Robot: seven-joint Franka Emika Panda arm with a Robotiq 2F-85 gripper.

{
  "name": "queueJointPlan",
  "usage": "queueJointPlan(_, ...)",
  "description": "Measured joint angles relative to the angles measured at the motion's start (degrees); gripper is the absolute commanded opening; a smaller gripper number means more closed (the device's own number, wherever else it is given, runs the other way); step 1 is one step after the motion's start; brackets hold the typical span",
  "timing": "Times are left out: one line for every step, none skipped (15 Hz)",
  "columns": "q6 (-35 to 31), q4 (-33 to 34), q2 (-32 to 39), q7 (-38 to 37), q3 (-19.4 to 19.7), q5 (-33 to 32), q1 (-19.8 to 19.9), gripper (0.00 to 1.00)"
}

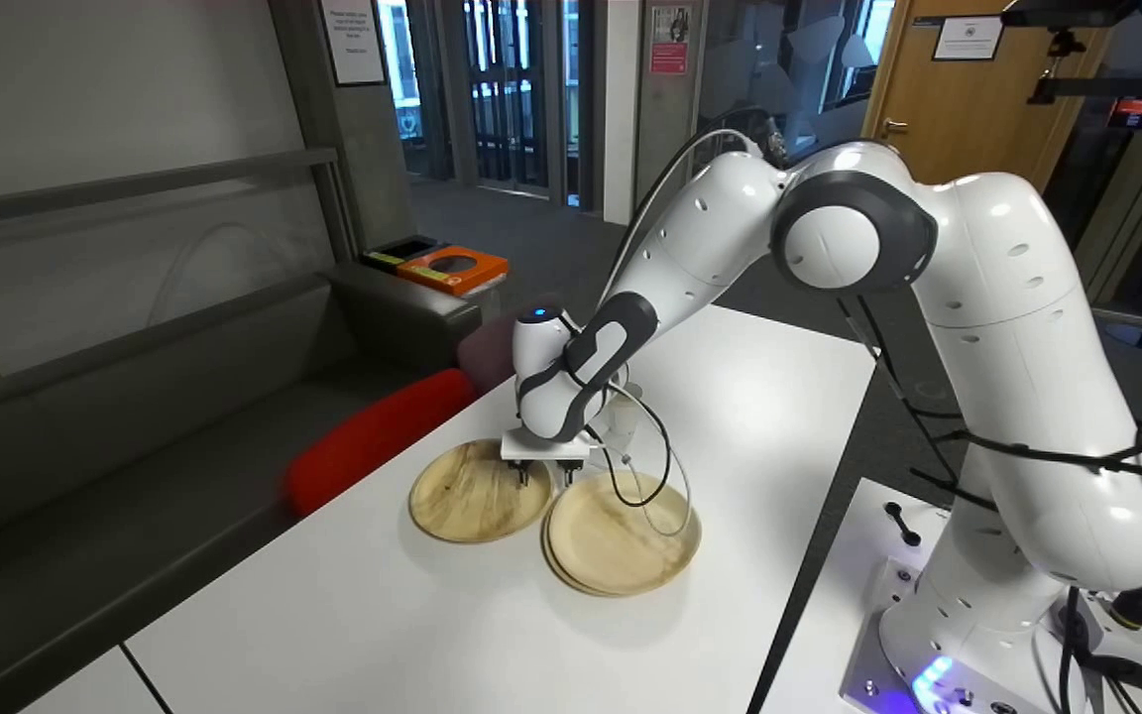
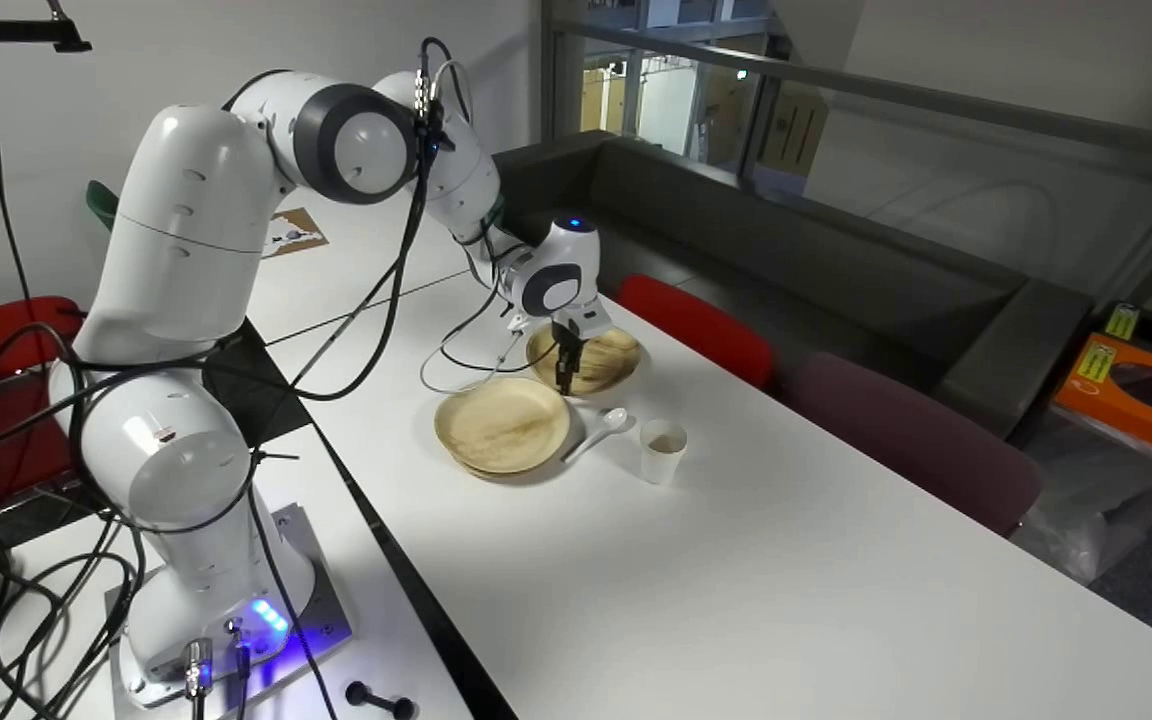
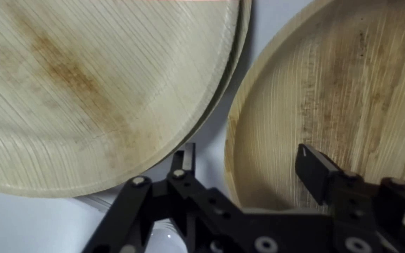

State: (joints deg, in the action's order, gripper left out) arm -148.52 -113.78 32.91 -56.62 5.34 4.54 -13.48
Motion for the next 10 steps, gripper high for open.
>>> queueJointPlan(0.00, 0.20, 0.14, -0.02, 0.11, 0.00, -0.01, 1.00)
queueJointPlan(0.00, 0.40, 0.31, -0.05, 0.28, 0.00, 0.00, 1.00)
queueJointPlan(0.00, 0.63, 0.54, -0.07, 0.49, 0.00, 0.00, 1.00)
queueJointPlan(0.00, 0.93, 0.86, -0.09, 0.74, 0.00, 0.02, 1.00)
queueJointPlan(0.00, 1.22, 1.23, -0.11, 1.00, 0.00, 0.04, 1.00)
queueJointPlan(0.00, 1.44, 1.56, -0.11, 1.22, 0.00, 0.08, 1.00)
queueJointPlan(0.00, 1.78, 1.96, -0.11, 1.40, 0.00, 0.12, 1.00)
queueJointPlan(0.00, 2.19, 2.45, -0.11, 1.59, 0.00, 0.13, 0.96)
queueJointPlan(0.00, 2.60, 2.95, -0.11, 1.76, 0.01, 0.13, 0.73)
queueJointPlan(-0.02, 3.07, 3.44, -0.11, 1.89, 0.01, 0.13, 0.72)
